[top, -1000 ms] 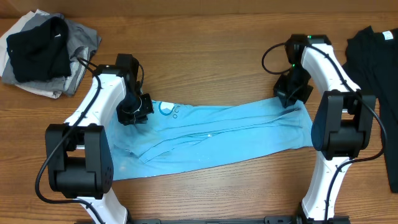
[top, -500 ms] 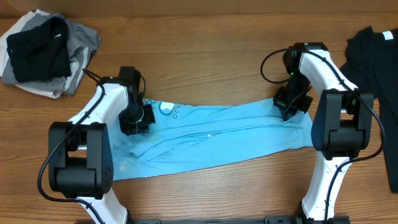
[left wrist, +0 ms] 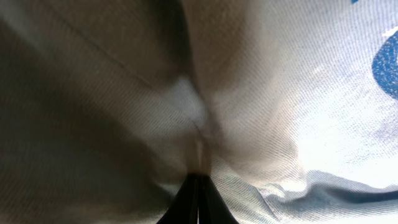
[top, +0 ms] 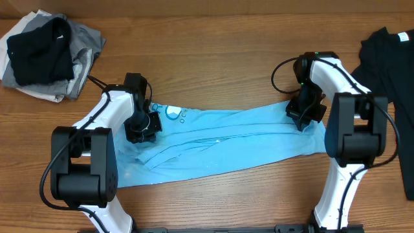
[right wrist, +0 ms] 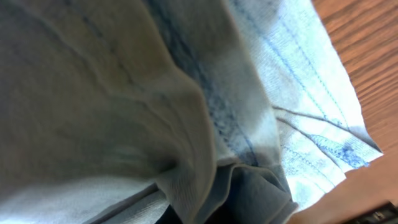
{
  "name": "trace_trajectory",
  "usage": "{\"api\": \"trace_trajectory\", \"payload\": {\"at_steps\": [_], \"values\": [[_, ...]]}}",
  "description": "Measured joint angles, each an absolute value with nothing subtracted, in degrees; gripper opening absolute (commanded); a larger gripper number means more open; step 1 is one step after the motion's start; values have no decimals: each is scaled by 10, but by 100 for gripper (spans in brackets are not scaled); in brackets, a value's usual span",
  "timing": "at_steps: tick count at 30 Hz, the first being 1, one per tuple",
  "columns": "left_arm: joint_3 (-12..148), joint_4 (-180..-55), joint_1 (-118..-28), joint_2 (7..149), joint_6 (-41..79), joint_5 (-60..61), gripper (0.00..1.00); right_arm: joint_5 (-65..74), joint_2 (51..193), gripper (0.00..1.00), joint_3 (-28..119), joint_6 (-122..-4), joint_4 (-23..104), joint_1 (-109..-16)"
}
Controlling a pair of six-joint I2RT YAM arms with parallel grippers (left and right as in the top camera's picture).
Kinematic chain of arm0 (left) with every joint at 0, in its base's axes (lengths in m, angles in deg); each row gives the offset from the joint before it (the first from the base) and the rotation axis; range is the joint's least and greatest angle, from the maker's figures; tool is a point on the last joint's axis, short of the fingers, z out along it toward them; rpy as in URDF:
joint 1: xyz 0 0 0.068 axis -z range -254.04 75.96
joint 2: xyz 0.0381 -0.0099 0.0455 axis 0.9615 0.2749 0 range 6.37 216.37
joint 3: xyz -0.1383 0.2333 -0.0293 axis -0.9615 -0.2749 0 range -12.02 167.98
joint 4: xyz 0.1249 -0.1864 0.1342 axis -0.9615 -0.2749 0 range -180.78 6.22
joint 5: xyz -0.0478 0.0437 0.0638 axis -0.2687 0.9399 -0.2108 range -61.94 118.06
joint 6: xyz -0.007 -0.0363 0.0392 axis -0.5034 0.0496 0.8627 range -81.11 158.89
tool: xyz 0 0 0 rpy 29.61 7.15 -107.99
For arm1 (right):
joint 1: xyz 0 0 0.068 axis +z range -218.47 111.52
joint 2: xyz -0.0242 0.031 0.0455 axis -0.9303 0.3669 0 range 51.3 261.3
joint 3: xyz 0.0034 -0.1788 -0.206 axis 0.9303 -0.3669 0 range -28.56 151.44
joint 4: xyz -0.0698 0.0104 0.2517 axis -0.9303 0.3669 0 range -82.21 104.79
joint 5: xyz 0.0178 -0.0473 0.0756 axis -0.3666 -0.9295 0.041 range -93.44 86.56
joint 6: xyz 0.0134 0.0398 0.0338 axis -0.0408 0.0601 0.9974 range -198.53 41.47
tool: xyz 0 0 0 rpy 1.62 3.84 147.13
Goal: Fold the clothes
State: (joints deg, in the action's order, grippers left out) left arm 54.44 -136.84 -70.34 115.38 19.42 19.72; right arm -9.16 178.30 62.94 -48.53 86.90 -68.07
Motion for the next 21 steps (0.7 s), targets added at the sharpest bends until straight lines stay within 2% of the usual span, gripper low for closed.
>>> {"api": "trace_trajectory", "payload": {"at_steps": [6,21], "values": [[537,-1373,-717,1151,194,202,4,-66,1745,4,578,-480,814,-700],[517,-1364,-788,1139,194,186,4,-13,1741,4,571,-468,803,-737]]}}
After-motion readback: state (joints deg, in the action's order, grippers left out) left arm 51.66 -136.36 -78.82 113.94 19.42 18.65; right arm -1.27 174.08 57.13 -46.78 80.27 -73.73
